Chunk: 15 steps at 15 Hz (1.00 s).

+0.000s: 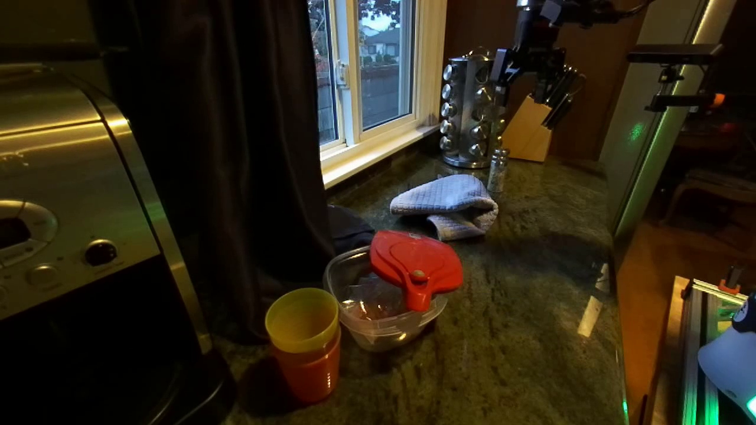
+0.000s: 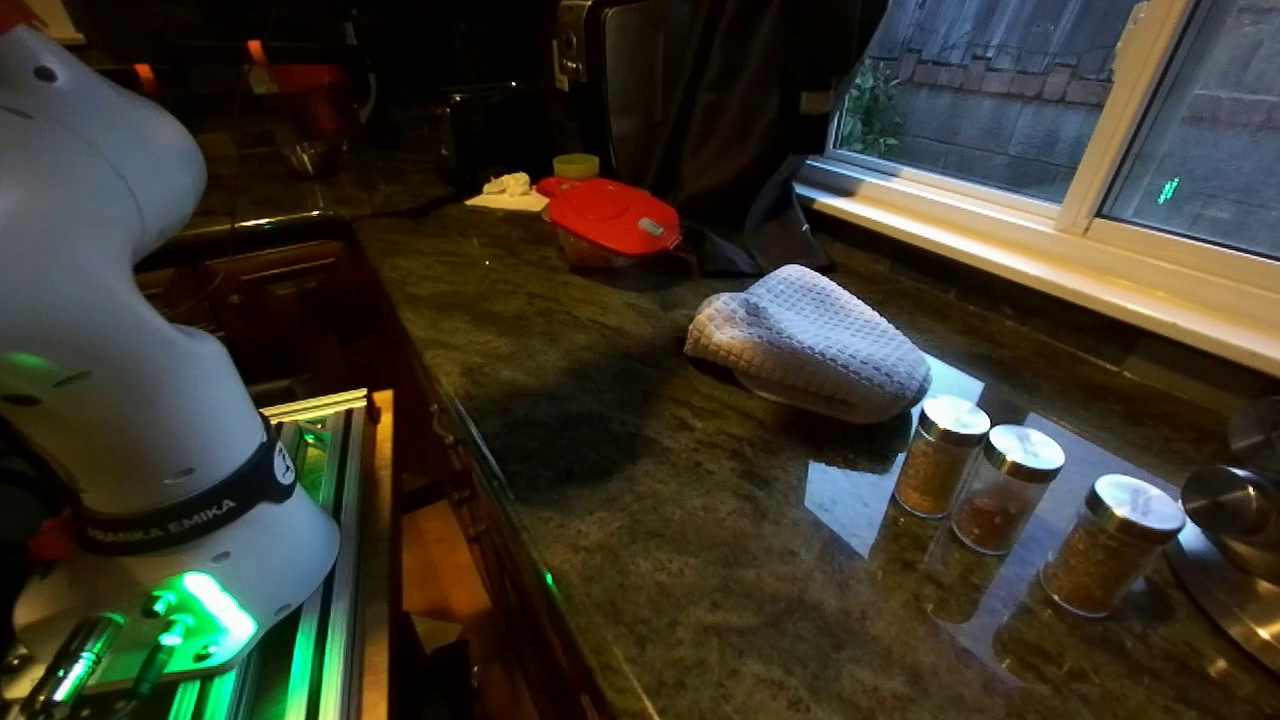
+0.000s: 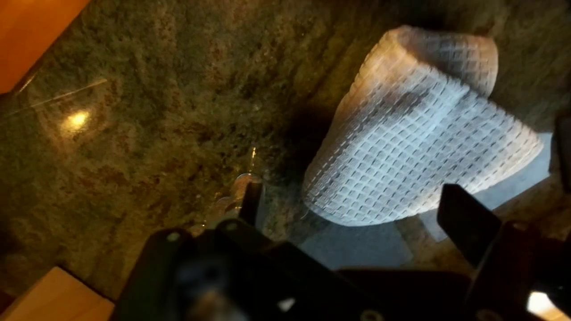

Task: Put one glass jar on the silver stand.

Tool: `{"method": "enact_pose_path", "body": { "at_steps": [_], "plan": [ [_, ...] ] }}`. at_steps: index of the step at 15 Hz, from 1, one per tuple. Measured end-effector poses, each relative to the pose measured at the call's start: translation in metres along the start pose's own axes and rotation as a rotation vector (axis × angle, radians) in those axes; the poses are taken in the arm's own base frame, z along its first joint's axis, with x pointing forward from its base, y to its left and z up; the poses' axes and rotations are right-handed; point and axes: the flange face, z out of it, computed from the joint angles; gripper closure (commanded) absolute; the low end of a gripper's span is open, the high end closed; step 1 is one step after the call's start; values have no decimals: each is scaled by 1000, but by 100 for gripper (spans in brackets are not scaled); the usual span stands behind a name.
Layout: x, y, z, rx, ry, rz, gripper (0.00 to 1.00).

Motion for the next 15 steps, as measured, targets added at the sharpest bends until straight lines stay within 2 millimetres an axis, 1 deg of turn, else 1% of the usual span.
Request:
{"method": "enact_pose_path", "body": {
  "at_steps": [2, 5, 7, 10, 12, 15],
  "plan": [
    [12, 11, 16, 9, 57, 96, 0],
    [20, 20, 42, -2, 159, 217, 0],
    [20, 24, 60, -52, 219, 279, 0],
    [16, 26, 85, -155, 261, 346, 0],
    [15, 26, 94, -176, 260, 363, 0],
    [15, 26, 95, -179, 260, 368, 0]
  ]
}}
